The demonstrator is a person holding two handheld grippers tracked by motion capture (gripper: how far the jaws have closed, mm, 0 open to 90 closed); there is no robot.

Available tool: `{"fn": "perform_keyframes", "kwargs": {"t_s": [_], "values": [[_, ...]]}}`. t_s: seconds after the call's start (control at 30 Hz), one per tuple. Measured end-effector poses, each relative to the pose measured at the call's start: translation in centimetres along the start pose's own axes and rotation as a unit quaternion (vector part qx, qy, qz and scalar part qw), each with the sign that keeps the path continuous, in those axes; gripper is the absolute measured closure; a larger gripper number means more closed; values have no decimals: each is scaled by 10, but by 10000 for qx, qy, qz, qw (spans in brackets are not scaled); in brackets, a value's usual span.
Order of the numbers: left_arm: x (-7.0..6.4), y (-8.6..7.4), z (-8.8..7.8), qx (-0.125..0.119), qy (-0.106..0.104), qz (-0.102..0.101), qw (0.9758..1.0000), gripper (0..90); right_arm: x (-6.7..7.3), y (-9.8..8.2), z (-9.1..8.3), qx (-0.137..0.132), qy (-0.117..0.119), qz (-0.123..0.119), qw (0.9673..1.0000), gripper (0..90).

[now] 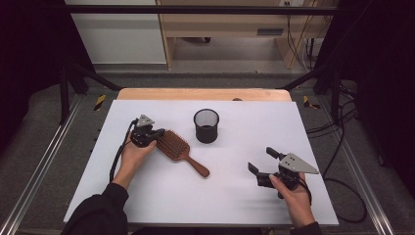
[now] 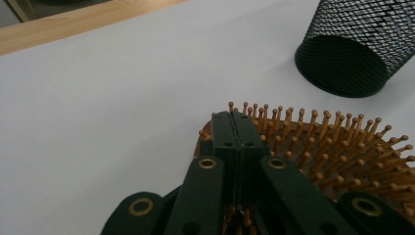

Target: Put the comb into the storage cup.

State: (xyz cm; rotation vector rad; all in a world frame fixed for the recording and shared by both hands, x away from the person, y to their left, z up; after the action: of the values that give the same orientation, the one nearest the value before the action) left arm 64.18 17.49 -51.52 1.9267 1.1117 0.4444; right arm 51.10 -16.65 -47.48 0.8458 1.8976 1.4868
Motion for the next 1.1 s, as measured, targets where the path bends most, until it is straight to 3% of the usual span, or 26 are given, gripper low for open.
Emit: {"fn": "perform_keyframes", "kwargs": {"t_s": [0.5,0.7,0.97,1.1], "values": [[-61,-10,-3,123,-377,109,9992,900,0,-1,-1,37,-28,-14,10000,105],[-88,-14,-4,208,-635,106,9977,900,-2,-1,-2,29,-43,16,10000,105],[-113,-20,-7,231,-770,282,9964,900,-2,-1,-2,34,-54,8,10000,105],[-118,-21,-8,203,-781,286,9963,900,-3,-1,-2,50,-67,12,10000,105]]}}
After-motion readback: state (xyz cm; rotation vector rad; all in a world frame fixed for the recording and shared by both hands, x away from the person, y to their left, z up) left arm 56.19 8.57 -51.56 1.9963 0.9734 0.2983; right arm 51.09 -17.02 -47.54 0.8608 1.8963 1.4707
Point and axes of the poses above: each handheld gripper's, and its own axes: z roughly forward along the jaws, y roughly out of its top, x roughly to its left, the point moved 10 cm from there along z, roughly forward along the jaws, and after that the axes turned 6 degrees about -z, right-handed, at the moved point
